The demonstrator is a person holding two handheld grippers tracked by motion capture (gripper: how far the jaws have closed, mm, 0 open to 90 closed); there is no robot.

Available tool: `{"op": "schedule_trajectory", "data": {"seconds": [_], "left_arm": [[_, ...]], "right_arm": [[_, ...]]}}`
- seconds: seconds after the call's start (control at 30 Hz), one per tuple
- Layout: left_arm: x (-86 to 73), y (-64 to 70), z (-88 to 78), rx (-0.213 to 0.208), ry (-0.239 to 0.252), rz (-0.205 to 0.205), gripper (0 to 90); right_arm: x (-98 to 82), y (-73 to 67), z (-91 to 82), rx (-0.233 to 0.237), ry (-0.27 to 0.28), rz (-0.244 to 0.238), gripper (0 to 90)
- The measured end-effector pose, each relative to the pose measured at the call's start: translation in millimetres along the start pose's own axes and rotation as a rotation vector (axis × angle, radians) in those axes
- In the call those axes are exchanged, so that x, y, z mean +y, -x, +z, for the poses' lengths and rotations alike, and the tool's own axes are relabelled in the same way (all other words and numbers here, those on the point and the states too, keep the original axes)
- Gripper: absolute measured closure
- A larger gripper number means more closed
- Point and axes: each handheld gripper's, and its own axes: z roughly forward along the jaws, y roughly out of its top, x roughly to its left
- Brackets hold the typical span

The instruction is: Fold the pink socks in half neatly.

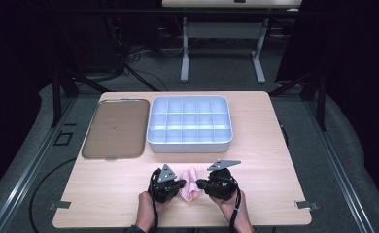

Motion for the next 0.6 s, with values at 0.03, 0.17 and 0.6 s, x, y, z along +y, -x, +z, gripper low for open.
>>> {"op": "schedule_trajectory", "data": {"seconds": [0.03,0.17,0.6], "left_arm": [[0.0,0.0,0.0,0.0,0.0,0.0,88.9],[-1.0,-1.5,0.3,-0.007,0.01,-0.011,88.8],[-4.6,-9.7,-5.0,-0.053,0.034,-0.094,85.7]], "right_arm": [[0.0,0.0,0.0,0.0,0.0,0.0,86.8],[3.8,-12.2,11.8,0.005,-0.016,-0.05,86.8],[2.1,-21.5,29.6,0.002,-0.058,-0.087,86.7]]}}
